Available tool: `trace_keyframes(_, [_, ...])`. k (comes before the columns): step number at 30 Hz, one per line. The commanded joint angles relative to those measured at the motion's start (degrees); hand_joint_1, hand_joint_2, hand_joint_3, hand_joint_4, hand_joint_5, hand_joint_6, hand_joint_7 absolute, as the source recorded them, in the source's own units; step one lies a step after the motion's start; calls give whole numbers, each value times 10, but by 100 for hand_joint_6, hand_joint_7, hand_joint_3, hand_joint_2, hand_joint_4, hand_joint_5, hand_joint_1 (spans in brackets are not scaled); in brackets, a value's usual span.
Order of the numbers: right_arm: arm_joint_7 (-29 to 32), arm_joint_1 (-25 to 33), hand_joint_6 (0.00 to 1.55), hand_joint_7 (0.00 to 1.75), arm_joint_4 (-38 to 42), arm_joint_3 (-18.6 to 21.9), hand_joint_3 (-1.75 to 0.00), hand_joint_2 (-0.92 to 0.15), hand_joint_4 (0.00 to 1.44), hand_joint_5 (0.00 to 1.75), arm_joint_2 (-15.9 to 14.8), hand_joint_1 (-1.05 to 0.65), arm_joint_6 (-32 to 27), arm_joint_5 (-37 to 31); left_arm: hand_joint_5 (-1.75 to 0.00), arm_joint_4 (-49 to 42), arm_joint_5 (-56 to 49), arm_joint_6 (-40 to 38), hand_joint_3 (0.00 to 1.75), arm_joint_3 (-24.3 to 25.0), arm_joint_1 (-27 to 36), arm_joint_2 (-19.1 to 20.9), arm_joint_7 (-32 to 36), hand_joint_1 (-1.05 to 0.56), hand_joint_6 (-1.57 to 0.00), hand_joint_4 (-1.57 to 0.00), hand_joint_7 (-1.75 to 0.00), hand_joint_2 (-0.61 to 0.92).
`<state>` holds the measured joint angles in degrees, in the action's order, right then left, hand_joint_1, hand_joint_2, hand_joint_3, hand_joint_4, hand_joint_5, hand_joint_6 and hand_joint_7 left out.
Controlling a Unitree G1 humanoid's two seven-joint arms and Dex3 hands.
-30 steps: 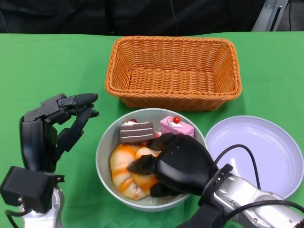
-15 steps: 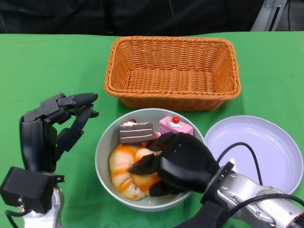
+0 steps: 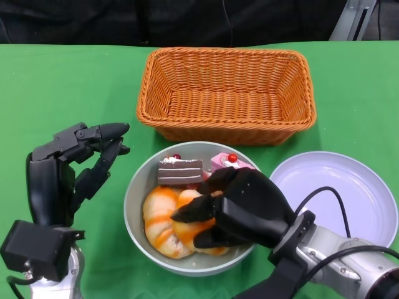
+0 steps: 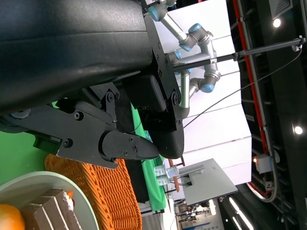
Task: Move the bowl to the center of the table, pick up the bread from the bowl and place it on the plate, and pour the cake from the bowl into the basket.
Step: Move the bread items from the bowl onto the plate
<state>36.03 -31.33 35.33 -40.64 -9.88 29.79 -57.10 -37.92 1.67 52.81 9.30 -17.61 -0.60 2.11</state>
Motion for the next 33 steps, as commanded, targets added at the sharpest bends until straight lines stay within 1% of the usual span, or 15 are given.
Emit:
trace_keyframes(1, [23,-16,125,2,19,10,0,-86,86,111,0,-19,25,15,-105,-6,-2,8,26,4,-1,7,6,-21,-111,-89,-40,92])
trace_keyframes(3, [23,-17,125,2,21,13,0,-88,80,124,-1,-19,33,19,-104,-4,-2,6,26,3,1,6,6,-22,-111,-89,-39,92])
trace_keyframes(5, [22,-17,124,2,21,19,0,-88,77,129,-2,-19,44,26,-104,-1,-1,3,25,3,3,6,5,-22,-112,-89,-39,92])
trace_keyframes(8, [35,-16,124,2,27,30,0,-89,76,130,3,-18,64,39,-104,0,-4,4,24,1,5,6,5,-22,-111,-89,-39,92])
trace_keyframes(11, [35,-16,123,1,31,36,-1,-90,76,126,4,-17,81,53,-104,1,-6,3,24,1,6,6,6,-22,-112,-89,-39,92])
trace_keyframes(17, [24,-17,121,0,32,48,0,-89,83,101,5,-18,99,67,-103,1,-3,1,24,2,7,7,1,-22,-111,-89,-39,92])
trace_keyframes(19, [34,-17,121,0,39,50,0,-88,86,96,8,-17,107,68,-102,1,-2,1,24,2,6,8,0,-22,-111,-89,-39,92])
trace_keyframes(24, [43,-20,121,1,48,55,0,-87,88,95,12,-17,119,69,-102,1,-3,-1,24,2,7,8,2,-22,-111,-89,-38,92])
trace_keyframes(28, [81,-25,124,2,58,64,0,-83,90,95,16,-16,143,71,-102,-1,-1,0,24,2,5,9,0,-21,-112,-90,-38,92])
trace_keyframes(32, [103,-31,123,2,65,72,0,-83,90,96,18,-17,155,69,-102,-2,0,-1,23,3,4,10,-1,-22,-112,-89,-37,92])
trace_keyframes(33, [104,-32,124,2,64,74,0,-83,90,99,17,-18,156,70,-102,-2,1,-1,23,3,4,10,-2,-22,-112,-89,-37,92])
